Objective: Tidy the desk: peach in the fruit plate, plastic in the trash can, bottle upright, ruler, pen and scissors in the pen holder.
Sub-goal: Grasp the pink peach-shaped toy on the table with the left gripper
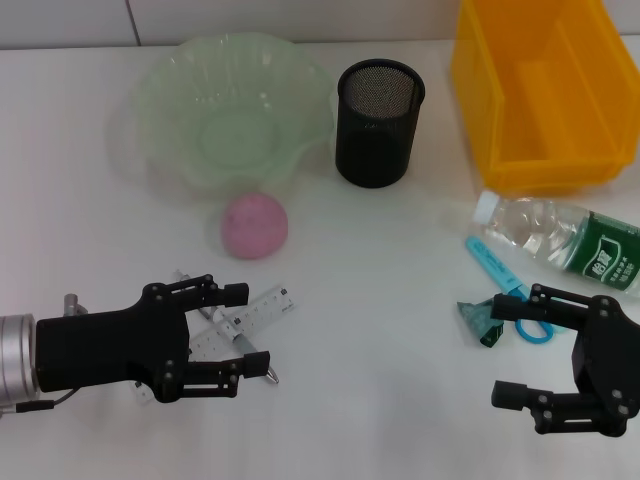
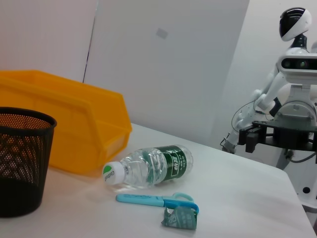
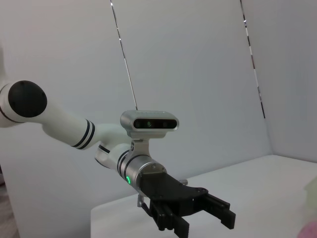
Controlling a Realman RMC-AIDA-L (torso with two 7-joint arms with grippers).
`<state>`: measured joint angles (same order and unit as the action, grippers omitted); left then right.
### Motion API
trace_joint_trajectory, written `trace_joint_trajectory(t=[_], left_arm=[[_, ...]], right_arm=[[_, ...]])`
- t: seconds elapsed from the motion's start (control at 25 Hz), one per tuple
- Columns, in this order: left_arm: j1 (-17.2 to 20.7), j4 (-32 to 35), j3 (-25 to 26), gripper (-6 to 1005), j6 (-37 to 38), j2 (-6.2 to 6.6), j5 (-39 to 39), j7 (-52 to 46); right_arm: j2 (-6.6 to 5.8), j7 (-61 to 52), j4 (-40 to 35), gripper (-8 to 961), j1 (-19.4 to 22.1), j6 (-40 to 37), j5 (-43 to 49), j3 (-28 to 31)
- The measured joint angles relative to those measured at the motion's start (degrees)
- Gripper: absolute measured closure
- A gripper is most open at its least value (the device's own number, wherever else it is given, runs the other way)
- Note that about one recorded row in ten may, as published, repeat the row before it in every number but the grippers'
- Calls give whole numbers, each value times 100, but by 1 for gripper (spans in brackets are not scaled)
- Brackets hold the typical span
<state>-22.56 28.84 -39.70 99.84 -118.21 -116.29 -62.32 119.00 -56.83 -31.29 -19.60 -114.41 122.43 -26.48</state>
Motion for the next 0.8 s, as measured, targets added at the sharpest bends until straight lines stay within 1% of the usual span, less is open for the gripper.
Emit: trace_joint_trajectory(t=[0.4,0.56,0.64,0.68,0.72,0.8], left_arm=[[-3,-1,-3,148,9,0,-5,0],[-19,22,6,152,30,0,-4,-160],[-50,144,22,153,16,-7,-4,-467],[-50,144,22,154,16,-7,-4,-467],[-110,446,7,155,-115,-21,-3,-1096],[-187,671,-62,157,-260,-27,-5,-1647]], right_arm=[[1,5,18,107,2,68,-9,12],[1,6,18,107,30,87,-20,60],[1,8,18,107,50,117,-34,177],[1,10,19,107,59,127,-37,255],[1,23,18,107,92,135,-37,423],[1,36,22,107,108,137,-38,498]])
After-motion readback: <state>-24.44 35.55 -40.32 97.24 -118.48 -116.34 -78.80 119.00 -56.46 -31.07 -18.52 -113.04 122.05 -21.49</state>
